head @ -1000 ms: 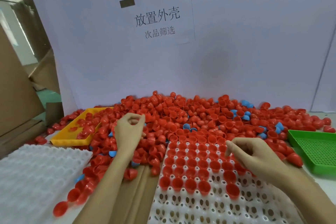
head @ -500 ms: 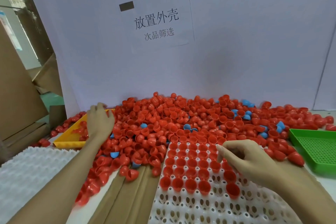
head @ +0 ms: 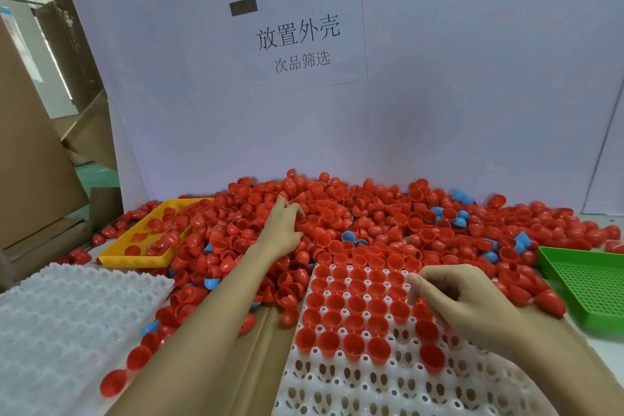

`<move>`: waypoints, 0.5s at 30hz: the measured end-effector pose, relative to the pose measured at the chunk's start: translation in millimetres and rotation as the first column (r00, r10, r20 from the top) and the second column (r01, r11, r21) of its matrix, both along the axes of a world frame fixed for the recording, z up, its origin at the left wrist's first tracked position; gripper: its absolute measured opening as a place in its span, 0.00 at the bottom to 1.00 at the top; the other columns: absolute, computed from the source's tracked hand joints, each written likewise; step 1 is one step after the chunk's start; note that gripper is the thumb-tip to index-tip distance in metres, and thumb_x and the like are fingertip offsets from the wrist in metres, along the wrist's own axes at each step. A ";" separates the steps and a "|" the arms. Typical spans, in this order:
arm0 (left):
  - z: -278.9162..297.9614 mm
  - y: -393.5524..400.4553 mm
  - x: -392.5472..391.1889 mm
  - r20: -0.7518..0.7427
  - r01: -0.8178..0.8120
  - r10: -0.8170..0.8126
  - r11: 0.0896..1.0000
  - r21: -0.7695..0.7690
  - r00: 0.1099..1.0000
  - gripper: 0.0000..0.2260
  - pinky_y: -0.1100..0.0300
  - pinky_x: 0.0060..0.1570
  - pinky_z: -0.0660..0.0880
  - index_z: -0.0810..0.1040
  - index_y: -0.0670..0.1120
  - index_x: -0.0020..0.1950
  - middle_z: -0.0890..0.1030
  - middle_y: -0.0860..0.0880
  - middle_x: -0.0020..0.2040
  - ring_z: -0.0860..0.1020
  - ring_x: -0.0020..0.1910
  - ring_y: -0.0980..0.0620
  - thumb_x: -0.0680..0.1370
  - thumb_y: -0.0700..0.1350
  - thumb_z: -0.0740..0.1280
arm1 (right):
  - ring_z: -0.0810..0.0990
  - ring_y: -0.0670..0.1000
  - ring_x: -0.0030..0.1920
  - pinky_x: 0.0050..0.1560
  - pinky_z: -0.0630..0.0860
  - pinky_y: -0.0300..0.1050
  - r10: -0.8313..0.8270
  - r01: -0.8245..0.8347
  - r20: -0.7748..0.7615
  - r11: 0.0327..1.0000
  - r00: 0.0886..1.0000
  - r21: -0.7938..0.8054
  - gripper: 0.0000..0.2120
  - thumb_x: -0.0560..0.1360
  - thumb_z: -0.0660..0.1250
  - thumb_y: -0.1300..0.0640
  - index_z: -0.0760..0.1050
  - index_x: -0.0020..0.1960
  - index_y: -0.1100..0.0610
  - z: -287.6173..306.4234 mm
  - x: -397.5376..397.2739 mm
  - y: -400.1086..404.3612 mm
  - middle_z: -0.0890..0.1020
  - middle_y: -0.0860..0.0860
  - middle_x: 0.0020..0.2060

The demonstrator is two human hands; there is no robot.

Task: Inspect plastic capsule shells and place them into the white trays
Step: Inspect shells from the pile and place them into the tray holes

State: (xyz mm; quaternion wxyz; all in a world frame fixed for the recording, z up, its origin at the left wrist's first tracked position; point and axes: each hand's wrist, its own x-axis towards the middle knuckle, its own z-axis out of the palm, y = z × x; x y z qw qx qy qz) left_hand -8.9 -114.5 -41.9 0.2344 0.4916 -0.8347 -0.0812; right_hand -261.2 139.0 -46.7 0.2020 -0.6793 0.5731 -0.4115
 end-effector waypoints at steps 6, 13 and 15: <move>13.0 32.2 5.7 -0.151 0.045 -0.072 0.984 -0.171 0.986 0.21 0.64 0.62 0.68 0.78 0.49 0.64 0.68 0.51 0.55 0.69 0.56 0.54 0.74 0.45 0.80 | 0.71 0.44 0.24 0.29 0.68 0.35 0.006 -0.005 0.012 1.000 1.000 -0.009 0.17 0.82 0.64 0.44 0.84 0.39 0.47 3.3 0.4 1.5 0.76 0.49 0.24; 12.0 136.3 -14.1 -0.633 0.331 -0.252 0.944 0.006 0.732 0.09 0.57 0.54 0.79 0.84 0.58 0.53 0.83 0.54 0.50 0.81 0.50 0.52 0.77 0.48 0.78 | 0.73 0.46 0.25 0.30 0.72 0.41 0.043 -0.042 0.104 0.999 0.994 -0.015 0.17 0.81 0.64 0.40 0.85 0.43 0.47 9.8 3.7 4.8 0.78 0.51 0.26; 6.1 159.7 -22.4 -0.683 0.418 -0.271 0.907 0.055 0.678 0.07 0.56 0.54 0.81 0.85 0.57 0.53 0.85 0.53 0.50 0.83 0.51 0.50 0.77 0.47 0.78 | 0.74 0.47 0.26 0.31 0.72 0.40 0.062 -0.059 0.176 0.998 0.982 -0.024 0.12 0.80 0.66 0.42 0.84 0.48 0.46 11.9 6.3 5.4 0.79 0.51 0.28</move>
